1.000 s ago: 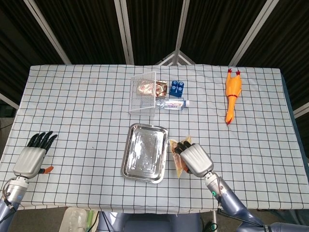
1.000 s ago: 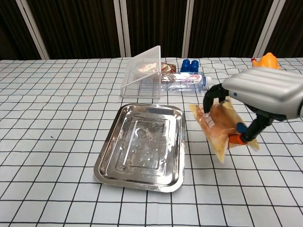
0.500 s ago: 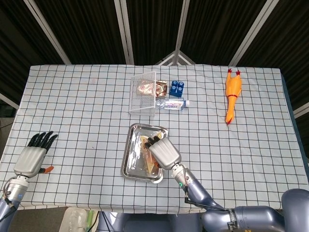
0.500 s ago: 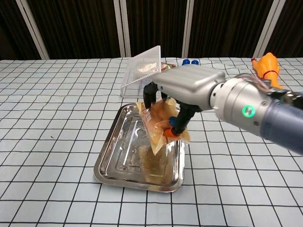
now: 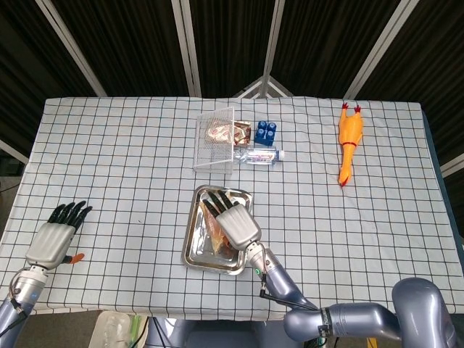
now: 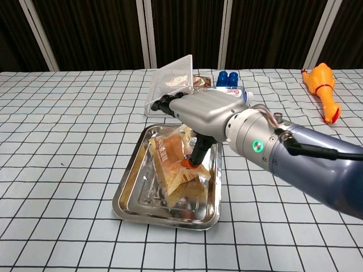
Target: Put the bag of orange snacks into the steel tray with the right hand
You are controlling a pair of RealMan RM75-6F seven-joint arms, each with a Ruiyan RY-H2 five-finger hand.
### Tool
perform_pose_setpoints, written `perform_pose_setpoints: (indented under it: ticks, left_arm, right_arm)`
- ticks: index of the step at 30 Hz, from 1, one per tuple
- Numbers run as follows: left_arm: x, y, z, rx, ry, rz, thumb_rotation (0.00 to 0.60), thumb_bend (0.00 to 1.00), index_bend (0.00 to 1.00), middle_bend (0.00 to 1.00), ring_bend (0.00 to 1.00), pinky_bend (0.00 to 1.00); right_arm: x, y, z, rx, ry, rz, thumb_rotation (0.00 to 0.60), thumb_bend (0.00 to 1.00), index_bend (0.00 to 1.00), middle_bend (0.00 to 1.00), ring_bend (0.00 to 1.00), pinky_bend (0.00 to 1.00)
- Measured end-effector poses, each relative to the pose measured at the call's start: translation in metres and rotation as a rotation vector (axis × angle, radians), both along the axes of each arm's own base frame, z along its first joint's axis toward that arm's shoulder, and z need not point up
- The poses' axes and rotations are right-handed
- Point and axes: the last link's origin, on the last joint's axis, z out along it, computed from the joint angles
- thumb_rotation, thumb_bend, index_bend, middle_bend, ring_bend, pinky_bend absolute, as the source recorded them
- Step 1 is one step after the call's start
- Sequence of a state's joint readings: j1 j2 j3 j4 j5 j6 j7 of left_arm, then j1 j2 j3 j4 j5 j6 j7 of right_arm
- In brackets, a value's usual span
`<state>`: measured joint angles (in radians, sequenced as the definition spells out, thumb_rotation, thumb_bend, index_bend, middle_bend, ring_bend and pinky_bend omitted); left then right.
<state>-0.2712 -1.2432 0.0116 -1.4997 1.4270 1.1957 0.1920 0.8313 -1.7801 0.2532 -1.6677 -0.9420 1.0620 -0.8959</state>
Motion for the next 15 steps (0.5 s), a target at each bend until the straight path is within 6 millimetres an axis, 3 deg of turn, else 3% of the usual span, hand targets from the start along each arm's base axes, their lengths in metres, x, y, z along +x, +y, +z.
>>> perform_pose_setpoints:
  ticks: [8,11,15]
  left_arm:
    - [0.003,-0.003,0.003,0.004,-0.009,-0.012,0.600,0.05,0.00,0.00,0.00,0.00]
    - [0.003,-0.004,0.006,0.018,-0.017,-0.018,0.600,0.05,0.00,0.00,0.00,0.00]
    - [0.006,-0.007,0.012,0.040,-0.035,-0.038,0.600,0.05,0.00,0.00,0.00,0.00]
  right_arm:
    - [-0.010,0.009,0.033,-0.044,0.029,-0.024,0.600,0.28,0.00,0.00,0.00,0.20]
    - [-0.028,0.013,0.055,-0.107,0.066,-0.049,0.600,0.28,0.00,0.00,0.00,0.09]
    - [-0.072,0.024,0.085,-0.211,0.117,-0.081,0.600,0.28,0.00,0.00,0.00,0.01]
